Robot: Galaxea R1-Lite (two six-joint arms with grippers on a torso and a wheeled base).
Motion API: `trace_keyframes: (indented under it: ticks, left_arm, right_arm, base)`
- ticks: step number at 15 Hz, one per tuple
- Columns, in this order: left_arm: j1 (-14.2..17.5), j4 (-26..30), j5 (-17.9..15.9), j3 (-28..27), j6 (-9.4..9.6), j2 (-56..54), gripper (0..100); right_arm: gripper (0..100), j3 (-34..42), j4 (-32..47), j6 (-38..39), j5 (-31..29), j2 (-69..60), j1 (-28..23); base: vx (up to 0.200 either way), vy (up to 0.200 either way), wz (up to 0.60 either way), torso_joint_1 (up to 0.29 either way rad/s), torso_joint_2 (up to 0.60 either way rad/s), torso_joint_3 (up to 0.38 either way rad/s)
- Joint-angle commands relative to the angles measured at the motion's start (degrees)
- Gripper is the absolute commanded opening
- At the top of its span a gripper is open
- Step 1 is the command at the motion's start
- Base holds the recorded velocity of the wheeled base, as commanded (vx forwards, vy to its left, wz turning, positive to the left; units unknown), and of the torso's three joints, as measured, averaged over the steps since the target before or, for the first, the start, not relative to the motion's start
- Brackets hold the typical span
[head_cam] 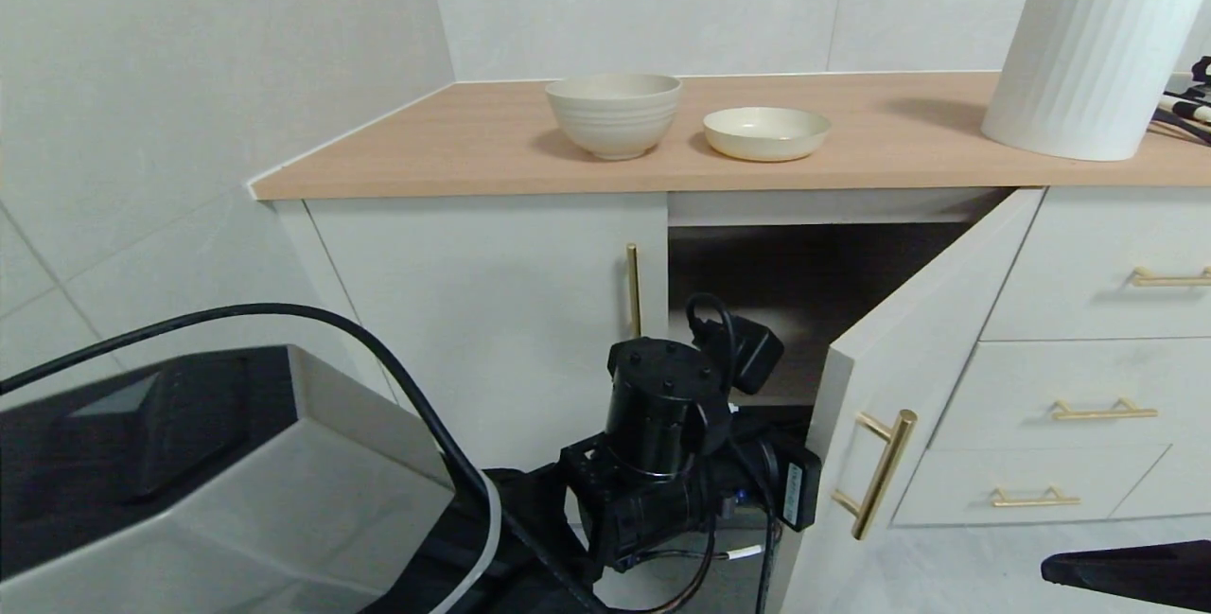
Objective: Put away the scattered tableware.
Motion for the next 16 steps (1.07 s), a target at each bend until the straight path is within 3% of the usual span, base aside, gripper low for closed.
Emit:
trace_keyframes:
  ticks: [1,7,8,10,12,13,15,16]
  left_arm:
    - [0.0,0.0,-0.1,-0.3,0.04,0.4,0]
    - [0.0,1.5,0.0,-4.0,-0.05,2.4,0]
    - [-0.6,3.7,1.7,-7.3,0.04,2.5,0]
    - [-5.3,7.3,4.6,-11.2,0.04,2.0,0]
    - [-10.7,7.6,3.9,-9.5,0.04,-1.5,0]
    - [-11.4,7.3,3.7,-9.0,0.12,-2.7,0]
    - [-10.6,7.4,3.5,-6.6,0.04,-5.3,0]
    - [-7.5,7.5,3.6,-5.2,0.04,-6.3,0]
  right_arm:
    - [100,0.1,0.0,0.0,0.0,0.2,0.0]
    - [100,0.1,0.0,0.0,0.1,0.1,0.0]
    - [100,0.1,0.0,0.0,0.4,-0.2,0.1]
    - [100,0.1,0.0,0.0,1.3,-1.5,0.4]
    - [100,0.0,0.1,-0.2,4.7,-3.3,0.4]
    - [100,0.1,0.2,-0.4,4.8,-3.2,0.4]
    - [100,0.1,0.2,-0.4,4.8,-3.0,0.4]
    - [100,0.1,0.2,-0.4,4.8,-2.8,0.4]
  base:
    - [0.000,0.000,0.00,0.000,0.00,0.000]
    - [0.000,0.000,0.00,0.000,0.00,0.000]
    - [0.000,0.000,0.00,0.000,0.00,0.000]
    - [0.000,0.000,0.00,0.000,0.00,0.000]
    - [0.000,0.000,0.00,0.000,0.00,0.000]
    - [0.000,0.000,0.00,0.000,0.00,0.000]
    - [0.000,0.000,0.00,0.000,0.00,0.000]
    - [0.000,0.000,0.00,0.000,0.00,0.000]
